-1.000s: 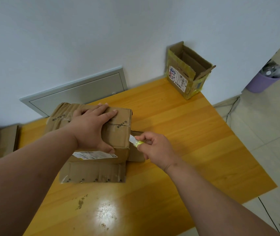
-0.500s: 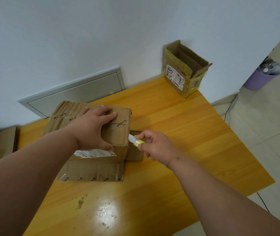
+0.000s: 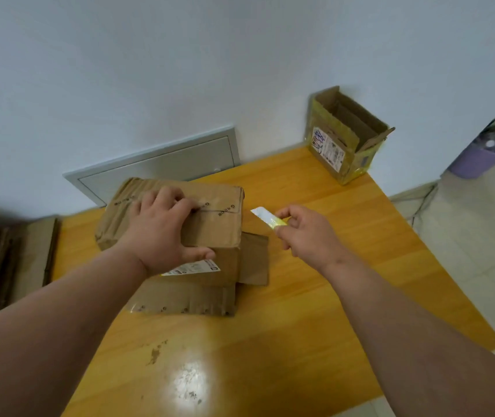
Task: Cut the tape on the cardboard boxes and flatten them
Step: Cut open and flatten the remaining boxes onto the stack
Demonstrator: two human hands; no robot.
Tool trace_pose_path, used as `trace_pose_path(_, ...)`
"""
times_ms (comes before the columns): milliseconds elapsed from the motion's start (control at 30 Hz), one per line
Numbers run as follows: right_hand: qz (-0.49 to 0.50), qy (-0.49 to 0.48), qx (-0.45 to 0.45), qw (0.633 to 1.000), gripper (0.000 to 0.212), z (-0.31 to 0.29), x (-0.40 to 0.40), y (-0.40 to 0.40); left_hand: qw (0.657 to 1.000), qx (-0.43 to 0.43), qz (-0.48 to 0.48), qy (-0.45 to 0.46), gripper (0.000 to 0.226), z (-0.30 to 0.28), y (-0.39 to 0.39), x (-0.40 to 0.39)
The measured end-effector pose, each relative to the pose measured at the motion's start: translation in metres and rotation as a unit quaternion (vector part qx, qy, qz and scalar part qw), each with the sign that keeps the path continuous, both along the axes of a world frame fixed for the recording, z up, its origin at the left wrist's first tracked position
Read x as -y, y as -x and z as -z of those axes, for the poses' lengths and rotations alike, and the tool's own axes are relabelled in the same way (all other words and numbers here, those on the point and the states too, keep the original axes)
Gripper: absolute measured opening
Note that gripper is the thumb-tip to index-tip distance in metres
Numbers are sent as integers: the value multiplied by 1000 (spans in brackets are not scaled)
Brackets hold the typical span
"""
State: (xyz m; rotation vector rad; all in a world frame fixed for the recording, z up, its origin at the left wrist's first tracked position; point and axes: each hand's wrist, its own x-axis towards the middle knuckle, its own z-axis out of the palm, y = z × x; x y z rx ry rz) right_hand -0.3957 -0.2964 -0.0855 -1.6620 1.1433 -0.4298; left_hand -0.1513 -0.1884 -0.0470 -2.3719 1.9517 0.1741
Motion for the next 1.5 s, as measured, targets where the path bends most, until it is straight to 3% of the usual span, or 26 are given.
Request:
trace_pose_path(133, -81, 159, -87, 980, 13, -5, -6, -19, 1000, -5, 1, 0, 96, -2, -10, -15)
trace_pose_path(300, -97, 294, -120, 943, 23, -21, -9, -44, 998, -59, 15, 30, 75, -7, -19, -27)
trace_pose_path(533, -149, 414, -210, 873, 35, -32, -15, -67, 999, 33, -18, 9, 93, -1, -17, -39)
trace_pose_path(767, -174, 432, -229, 855, 32, -36, -15, -83, 1000, 12, -26, 5, 102, 0, -17, -36)
trace_pose_path(967, -196, 442, -249, 839, 35, -44, -21, -95, 999, -22, -26, -9, 83, 6, -18, -32)
trace_pose_path(1167, -218, 427, -249, 841, 27, -47, -24, -97, 998, -46, -32, -9, 78, 8, -17, -28)
trace_pose_path(1500, -230, 411, -176, 864, 25, -35, -17, -102, 996, -66, -62, 7, 84, 3, -24, -23)
